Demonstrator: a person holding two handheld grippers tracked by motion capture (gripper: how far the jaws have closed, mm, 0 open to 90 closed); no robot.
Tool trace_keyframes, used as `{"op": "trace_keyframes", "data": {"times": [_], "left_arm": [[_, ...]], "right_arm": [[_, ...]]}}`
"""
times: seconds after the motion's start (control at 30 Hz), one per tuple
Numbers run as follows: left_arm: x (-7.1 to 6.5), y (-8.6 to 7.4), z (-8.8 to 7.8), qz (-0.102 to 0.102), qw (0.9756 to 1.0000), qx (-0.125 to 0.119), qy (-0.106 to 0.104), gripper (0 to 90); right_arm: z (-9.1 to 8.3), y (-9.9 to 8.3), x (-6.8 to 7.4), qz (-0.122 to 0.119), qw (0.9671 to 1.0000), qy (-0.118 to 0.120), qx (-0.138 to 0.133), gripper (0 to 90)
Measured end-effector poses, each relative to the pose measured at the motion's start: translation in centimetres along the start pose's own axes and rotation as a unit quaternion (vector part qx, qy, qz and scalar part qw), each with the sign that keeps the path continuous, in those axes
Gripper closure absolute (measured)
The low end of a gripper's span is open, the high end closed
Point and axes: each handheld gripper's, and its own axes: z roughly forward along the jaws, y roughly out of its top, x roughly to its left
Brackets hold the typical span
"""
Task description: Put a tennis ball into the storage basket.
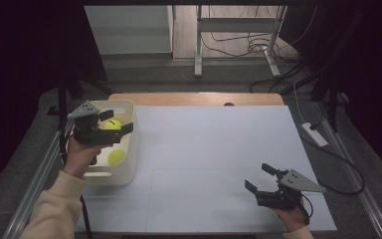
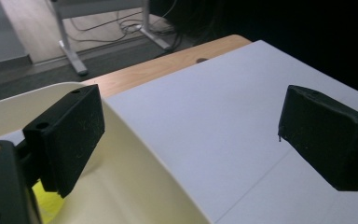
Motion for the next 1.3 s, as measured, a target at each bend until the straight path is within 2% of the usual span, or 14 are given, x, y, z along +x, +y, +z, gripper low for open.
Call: {"op": "trace_keyframes", "data": {"times": [0.2, 0.5, 0.7, 0.93, 1.17, 1.3], "left_arm": [[-1.6, -0.1, -0.4, 0.017, 0.9995, -0.01, -0.024, 7.4], [-3.8, -0.8, -0.5, 0.041, 0.9974, -0.019, -0.056, 7.6], [-5.1, -1.9, 0.0, 0.05, 0.9948, -0.02, -0.087, 8.1], [-6.4, -2.9, 0.6, 0.051, 0.9916, -0.027, -0.116, 8.3], [-7.8, -3.8, 1.2, 0.061, 0.9888, -0.029, -0.132, 8.3], [-8.6, -4.5, 1.2, 0.068, 0.9855, -0.037, -0.151, 8.8]], "right_arm": [[0.3, 0.0, 0.0, 0.0, 1.0, 0.003, 0.001, 13.7], [0.1, 0.0, 0.0, -0.002, 1.0, 0.0, 0.001, 13.7], [0.2, 0.1, 0.1, -0.003, 1.0, -0.001, 0.001, 13.7], [0.2, 0.0, 0.0, -0.001, 1.0, 0.0, 0.002, 13.7], [0.1, 0.0, 0.0, -0.001, 1.0, 0.0, 0.001, 13.7], [0.2, 0.0, 0.0, -0.001, 1.0, -0.001, 0.002, 13.7]]}}
